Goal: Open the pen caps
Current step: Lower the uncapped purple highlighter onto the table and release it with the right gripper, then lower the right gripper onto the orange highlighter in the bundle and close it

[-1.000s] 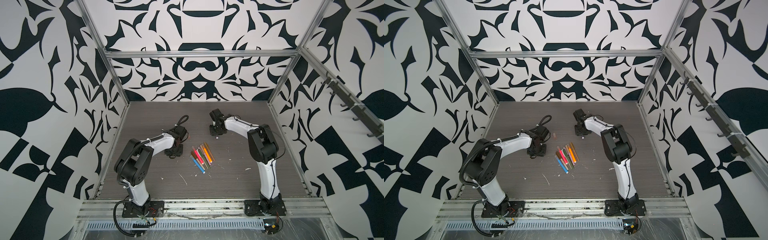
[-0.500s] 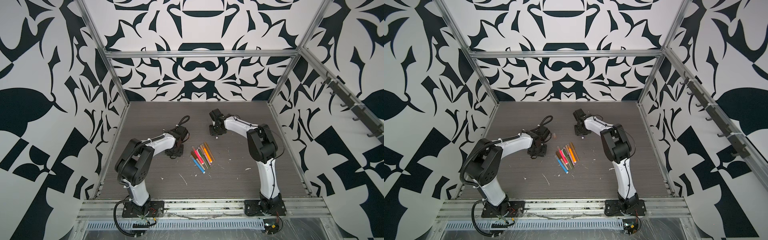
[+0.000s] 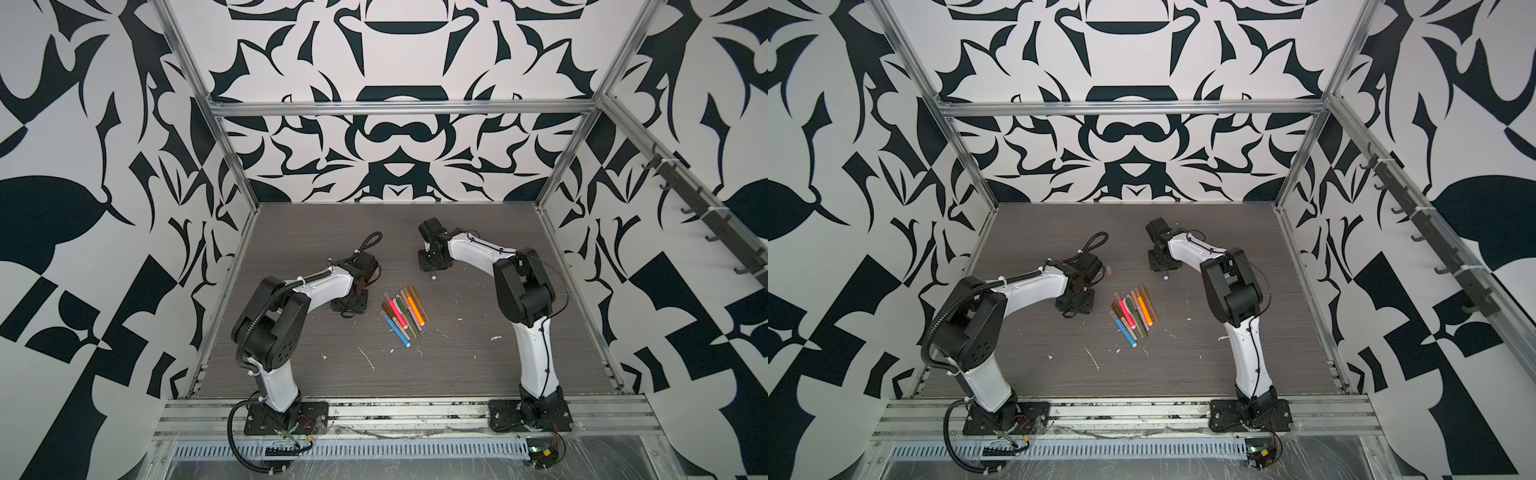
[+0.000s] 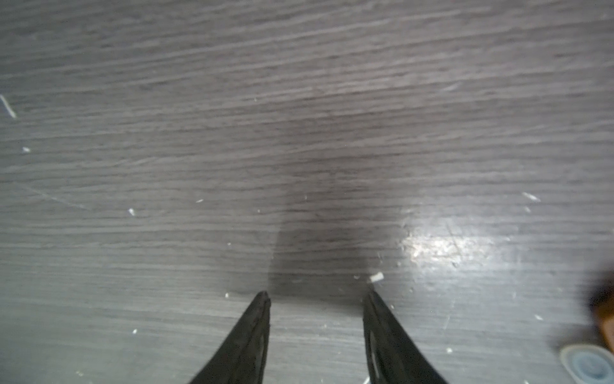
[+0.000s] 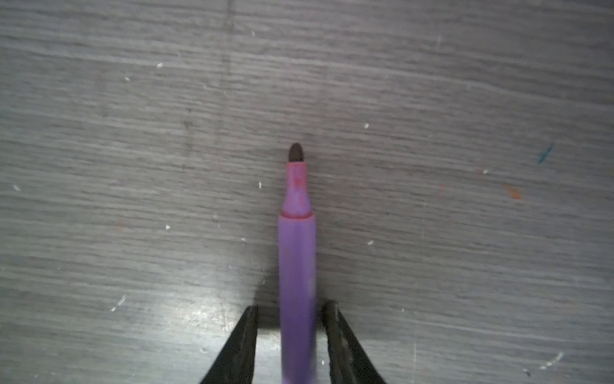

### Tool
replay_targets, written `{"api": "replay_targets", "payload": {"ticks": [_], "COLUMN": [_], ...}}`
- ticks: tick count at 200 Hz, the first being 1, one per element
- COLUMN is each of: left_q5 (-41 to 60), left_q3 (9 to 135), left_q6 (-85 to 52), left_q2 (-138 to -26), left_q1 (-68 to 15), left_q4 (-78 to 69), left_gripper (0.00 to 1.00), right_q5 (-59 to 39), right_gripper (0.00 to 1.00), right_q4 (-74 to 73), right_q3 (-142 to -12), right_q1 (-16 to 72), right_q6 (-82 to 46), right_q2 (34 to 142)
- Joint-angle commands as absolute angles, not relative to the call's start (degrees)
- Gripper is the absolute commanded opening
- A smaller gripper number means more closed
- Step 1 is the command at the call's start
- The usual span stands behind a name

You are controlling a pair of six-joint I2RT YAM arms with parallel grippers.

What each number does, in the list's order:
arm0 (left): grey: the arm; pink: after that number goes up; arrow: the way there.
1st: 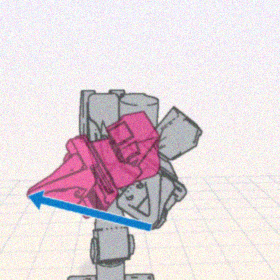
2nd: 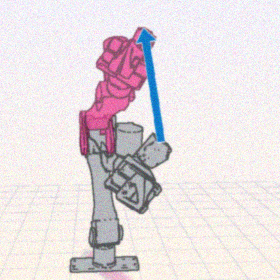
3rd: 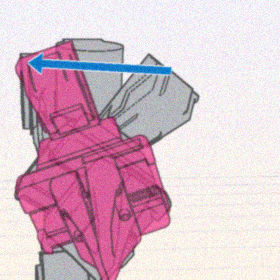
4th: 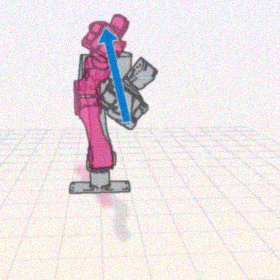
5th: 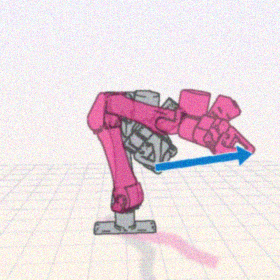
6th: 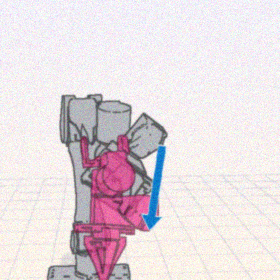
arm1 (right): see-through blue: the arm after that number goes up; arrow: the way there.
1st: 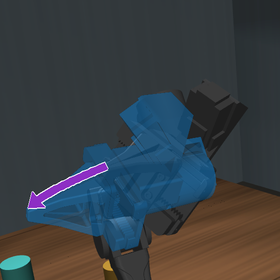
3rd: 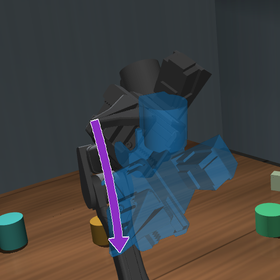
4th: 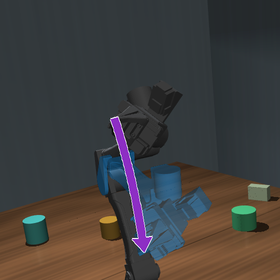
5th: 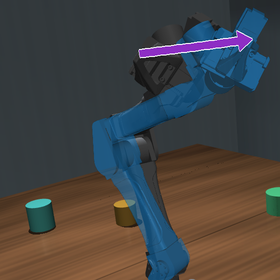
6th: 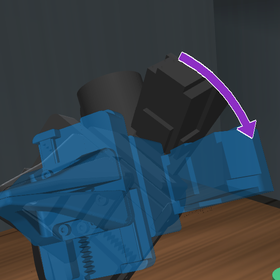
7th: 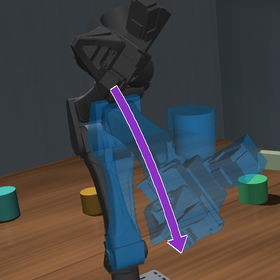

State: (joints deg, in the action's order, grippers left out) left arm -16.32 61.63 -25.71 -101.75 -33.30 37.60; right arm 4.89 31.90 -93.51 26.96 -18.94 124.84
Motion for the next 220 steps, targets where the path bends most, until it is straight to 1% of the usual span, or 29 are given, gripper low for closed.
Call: {"api": "replay_targets", "payload": {"ticks": [1,28,42,68,94,114,135,162,198,220], "left_q5": [-15.7,-14.5,-14.3,-12.1,-8.7,-9.8,-13.1,-15.7,-18.2,-18.8], "left_q3": [62.4,62.8,63.0,61.8,57.6,54.6,53.4,51.9,49.4,47.3], "left_q6": [-27.0,-27.4,-27.7,-29.1,-31.1,-33.0,-35.9,-39.1,-42.9,-42.4], "left_q2": [-102.5,-101.0,-99.9,-97.1,-91.1,-85.8,-82.7,-80.5,-78.1,-77.0], "left_q1": [-33.6,-33.7,-34.2,-34.8,-35.7,-38.0,-40.1,-44.8,-53.1,-54.4], "left_q4": [40.6,40.8,41.0,40.1,36.0,34.3,36.7,40.2,40.8,37.9], "left_gripper": [0.49,0.48,0.48,0.48,0.48,0.49,0.51,0.5,0.49,0.48], "right_q5": [4.8,3.8,2.9,1.6,-1.2,-3.7,-4.0,-2.1,-1.6,-1.3], "right_gripper": [0.42,0.47,0.48,0.48,0.48,0.47,0.46,0.45,0.43,0.42], "right_q4": [31.6,30.6,29.6,28.7,26.0,23.8,22.7,20.5,15.7,15.5], "right_q3": [-92.3,-89.1,-86.5,-80.4,-71.3,-63.4,-56.7,-49.6,-42.9,-43.3], "right_q1": [26.7,26.7,26.7,26.7,27.0,28.2,31.5,39.0,46.1,47.6], "right_q6": [-18.4,-18.0,-17.9,-18.0,-20.1,-22.3,-24.7,-28.2,-34.2,-35.2], "right_q2": [121.2,116.7,113.7,107.1,99.1,92.5,86.4,81.0,77.9,78.8]}}
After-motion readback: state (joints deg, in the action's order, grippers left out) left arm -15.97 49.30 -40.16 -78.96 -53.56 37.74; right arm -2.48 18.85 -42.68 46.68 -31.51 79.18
